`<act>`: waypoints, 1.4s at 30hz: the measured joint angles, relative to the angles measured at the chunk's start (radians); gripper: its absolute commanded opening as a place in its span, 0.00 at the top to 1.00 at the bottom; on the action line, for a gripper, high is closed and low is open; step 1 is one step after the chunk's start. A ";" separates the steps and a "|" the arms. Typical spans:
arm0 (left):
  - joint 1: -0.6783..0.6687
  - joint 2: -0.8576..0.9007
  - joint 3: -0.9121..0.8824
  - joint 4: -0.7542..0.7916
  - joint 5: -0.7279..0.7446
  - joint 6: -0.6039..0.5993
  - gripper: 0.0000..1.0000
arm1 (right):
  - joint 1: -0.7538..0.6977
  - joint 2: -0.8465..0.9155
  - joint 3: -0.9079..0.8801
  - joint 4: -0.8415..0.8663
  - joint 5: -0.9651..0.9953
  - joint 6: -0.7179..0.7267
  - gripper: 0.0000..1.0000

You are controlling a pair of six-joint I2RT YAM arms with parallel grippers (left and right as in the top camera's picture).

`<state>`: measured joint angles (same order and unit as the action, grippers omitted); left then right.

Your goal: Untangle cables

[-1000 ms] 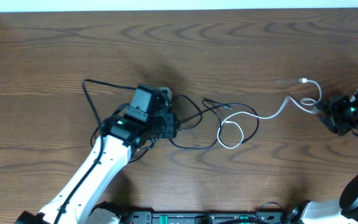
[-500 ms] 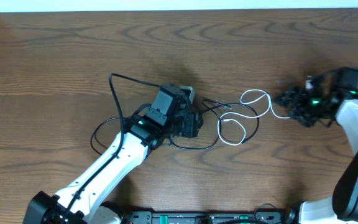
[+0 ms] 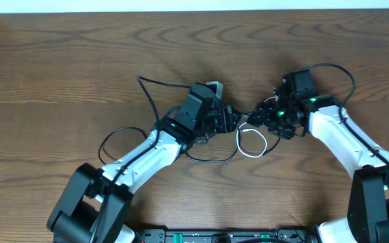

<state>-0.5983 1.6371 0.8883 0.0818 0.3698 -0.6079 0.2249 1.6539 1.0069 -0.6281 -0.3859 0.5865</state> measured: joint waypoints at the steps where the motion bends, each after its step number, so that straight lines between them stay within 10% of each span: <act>1: -0.006 0.010 0.000 0.010 0.004 -0.003 0.37 | 0.009 0.000 0.000 0.000 0.008 0.020 0.27; 9: -0.022 0.079 0.000 0.027 0.018 -0.021 0.37 | 0.023 0.000 0.000 0.003 0.050 0.124 0.30; 13: -0.024 0.083 0.000 0.046 0.021 -0.025 0.92 | 0.023 0.000 0.000 -0.010 0.069 0.141 0.27; 34: -0.025 -0.374 -0.001 -0.208 0.115 0.031 0.93 | 0.070 0.000 0.000 0.066 -0.087 0.237 0.17; 42: -0.025 -0.410 -0.001 -0.209 0.130 0.045 0.92 | 0.262 0.000 0.002 0.162 -0.044 0.378 0.32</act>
<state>-0.6231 1.2266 0.8871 -0.1268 0.4995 -0.5632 0.4870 1.6539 1.0092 -0.4664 -0.4297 0.9646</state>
